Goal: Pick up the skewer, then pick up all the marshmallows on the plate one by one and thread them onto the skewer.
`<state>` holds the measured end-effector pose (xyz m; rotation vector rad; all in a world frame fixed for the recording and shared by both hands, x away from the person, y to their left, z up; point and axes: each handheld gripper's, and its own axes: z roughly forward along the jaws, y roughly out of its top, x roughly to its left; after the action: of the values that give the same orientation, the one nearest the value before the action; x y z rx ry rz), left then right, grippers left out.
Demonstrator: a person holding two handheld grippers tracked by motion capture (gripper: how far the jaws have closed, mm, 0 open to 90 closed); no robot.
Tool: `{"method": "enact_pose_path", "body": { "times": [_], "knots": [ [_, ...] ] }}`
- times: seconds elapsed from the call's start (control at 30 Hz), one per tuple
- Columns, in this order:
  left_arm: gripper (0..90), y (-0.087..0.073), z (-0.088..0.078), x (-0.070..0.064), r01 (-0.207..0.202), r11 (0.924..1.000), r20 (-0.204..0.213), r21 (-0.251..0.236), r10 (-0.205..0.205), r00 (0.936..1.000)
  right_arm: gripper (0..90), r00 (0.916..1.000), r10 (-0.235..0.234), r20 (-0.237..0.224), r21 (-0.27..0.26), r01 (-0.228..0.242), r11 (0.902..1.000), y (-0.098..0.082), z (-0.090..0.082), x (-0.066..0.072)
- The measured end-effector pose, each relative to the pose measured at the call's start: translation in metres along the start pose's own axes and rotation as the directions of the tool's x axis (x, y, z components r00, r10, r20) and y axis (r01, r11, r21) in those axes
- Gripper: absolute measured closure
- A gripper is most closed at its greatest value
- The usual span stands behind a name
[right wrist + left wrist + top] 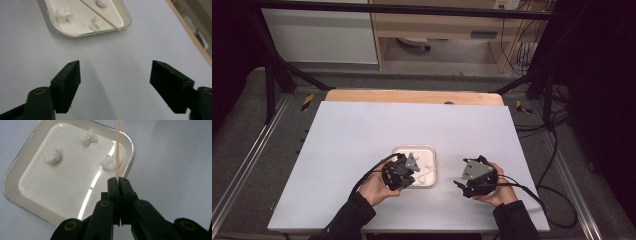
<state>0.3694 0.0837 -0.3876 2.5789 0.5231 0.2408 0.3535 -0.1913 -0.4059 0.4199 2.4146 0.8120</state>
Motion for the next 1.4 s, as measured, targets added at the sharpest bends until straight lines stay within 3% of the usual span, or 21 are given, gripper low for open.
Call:
{"method": "enact_pose_path", "body": {
  "times": [0.1, 0.17, 0.33, 0.43, 0.53, 0.63, 0.77, 1.03, 1.1, 1.23, 1.4],
  "knots": [
    [89.0, -0.009, -0.006, 0.004, 0.027, 0.999, -0.009, -0.035, -0.027, 0.9996, 15.5, 0.9954, 0.096, 0.0, 0.009, -0.096, 0.9953, -0.006, 0.001, -0.004],
    [88.9, -0.016, -0.01, 0.006, 0.049, 0.9968, -0.016, -0.063, -0.051, 0.9986, 12.9, 0.9871, 0.16, -0.011, 0.005, -0.16, 0.9872, -0.009, 0.001, -0.006],
    [88.9, -0.035, -0.019, 0.014, 0.124, 0.9827, -0.032, -0.138, -0.13, 0.991, 5.4, 0.9538, 0.298, -0.037, -0.006, -0.299, 0.9544, -0.015, 0.001, -0.009],
    [88.9, -0.049, -0.024, 0.017, 0.161, 0.9702, -0.041, -0.182, -0.171, 0.9845, 3.0, 0.9329, 0.356, -0.054, -0.017, -0.357, 0.9338, -0.016, 0.001, -0.01],
    [88.8, -0.062, -0.028, 0.018, 0.195, 0.9538, -0.049, -0.228, -0.212, 0.9761, 2.0, 0.9176, 0.391, -0.07, -0.024, -0.394, 0.9189, -0.015, 0.002, -0.011],
    [88.8, -0.075, -0.032, 0.019, 0.22, 0.9392, -0.059, -0.263, -0.244, 0.9681, 1.4, 0.8939, 0.439, -0.093, -0.04, -0.443, 0.8954, -0.013, 0.003, -0.012],
    [88.8, -0.091, -0.037, 0.019, 0.243, 0.9206, -0.076, -0.306, -0.278, 0.9576, 0.9, 0.8748, 0.475, -0.094, -0.05, -0.481, 0.8752, -0.01, 0.005, -0.014],
    [88.8, -0.116, -0.045, 0.021, 0.283, 0.8827, -0.079, -0.375, -0.335, 0.939, 0.8, 0.8639, 0.491, -0.113, -0.071, -0.5, 0.8633, 0.007, 0.012, -0.013],
    [88.9, -0.122, -0.046, 0.02, 0.29, 0.8744, -0.081, -0.389, -0.346, 0.9346, 0.8, 0.8647, 0.49, -0.11, -0.072, -0.499, 0.8637, 0.013, 0.016, -0.012],
    [88.8, -0.13, -0.048, 0.02, 0.305, 0.8613, -0.075, -0.407, -0.364, 0.9285, 0.9, 0.868, 0.483, -0.115, -0.08, -0.493, 0.8664, 0.026, 0.025, -0.012],
    [88.8, -0.139, -0.05, 0.021, 0.314, 0.8515, -0.069, -0.42, -0.375, 0.9245, 1.7, 0.8695, 0.477, -0.126, -0.082, -0.489, 0.8686, 0.042, 0.039, -0.01]
  ]
}}
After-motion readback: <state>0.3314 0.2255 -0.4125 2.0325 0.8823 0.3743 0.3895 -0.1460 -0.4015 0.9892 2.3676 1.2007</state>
